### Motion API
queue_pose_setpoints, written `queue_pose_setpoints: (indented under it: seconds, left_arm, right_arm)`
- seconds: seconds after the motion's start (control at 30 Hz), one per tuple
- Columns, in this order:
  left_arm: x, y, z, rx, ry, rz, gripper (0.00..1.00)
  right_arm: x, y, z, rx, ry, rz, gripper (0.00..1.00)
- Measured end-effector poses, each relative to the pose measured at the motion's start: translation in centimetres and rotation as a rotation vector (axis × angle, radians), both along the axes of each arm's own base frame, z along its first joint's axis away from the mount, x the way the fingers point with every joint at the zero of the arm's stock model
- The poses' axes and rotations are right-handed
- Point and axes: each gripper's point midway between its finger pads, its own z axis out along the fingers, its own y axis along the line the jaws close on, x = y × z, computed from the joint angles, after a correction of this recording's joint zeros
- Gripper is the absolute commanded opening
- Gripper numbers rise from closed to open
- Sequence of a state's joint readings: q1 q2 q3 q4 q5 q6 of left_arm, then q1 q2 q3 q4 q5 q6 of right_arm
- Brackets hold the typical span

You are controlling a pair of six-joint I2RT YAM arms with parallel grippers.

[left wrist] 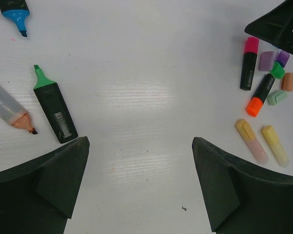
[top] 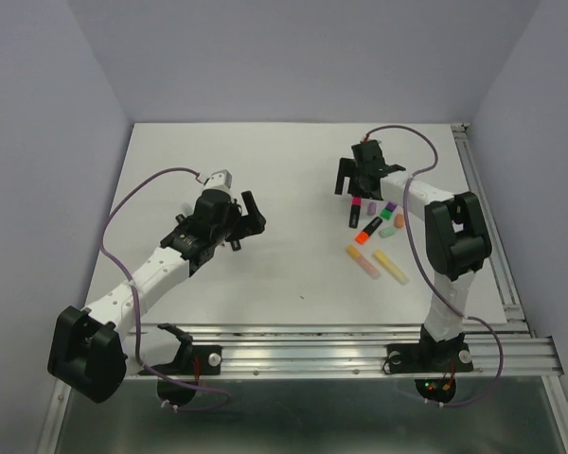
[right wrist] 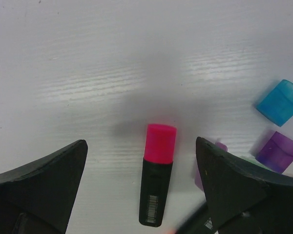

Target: Open the pen caps

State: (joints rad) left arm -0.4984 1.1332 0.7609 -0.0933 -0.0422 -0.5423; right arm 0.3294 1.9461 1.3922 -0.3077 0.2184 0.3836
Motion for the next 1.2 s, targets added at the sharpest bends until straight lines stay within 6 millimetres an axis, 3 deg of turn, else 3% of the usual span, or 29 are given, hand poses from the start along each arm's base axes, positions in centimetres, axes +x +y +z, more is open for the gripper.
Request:
queue_pose_setpoints:
  seconds: [0.27, 0.83, 0.87, 0.9, 0.97, 1.07, 1.2]
  left_arm:
    - [0.0, 0.0, 0.0, 0.004, -0.001, -0.003, 0.99]
    - [-0.1, 0.1, -0.4, 0.011, 0.003, -0.006, 0.99]
    - [-0.1, 0.1, -0.4, 0.01, 0.002, -0.006, 0.99]
    - [-0.1, 0.1, -0.3, 0.009, -0.001, -0.006, 0.99]
    - [-0.1, 0.1, -0.3, 0.008, -0.001, -0.006, 0.99]
    - [-0.1, 0.1, -0.3, 0.009, -0.001, -0.006, 0.99]
    - [-0.2, -0.2, -0.2, -0.005, -0.009, -0.021, 0.99]
  right_arm:
    - [0.3, -0.2, -2.9, -0.056, 0.065, -0.002, 0.83]
    - [0.2, -0.7, -4.0, -0.094, 0.071, -0.058, 0.56]
    - [0.2, -0.7, -4.0, -0.095, 0.07, -0.061, 0.35]
    - [0.3, -0.7, -4.0, -0.094, 0.065, -0.07, 0.35]
    - [0.4, -0.7, -3.9, -0.088, 0.062, -0.079, 0.24]
    - [0.4, -0.7, -3.9, -0.085, 0.062, -0.079, 0.02]
    - [0.3, -0.4, -3.9, -0.078, 0.061, -0.071, 0.01]
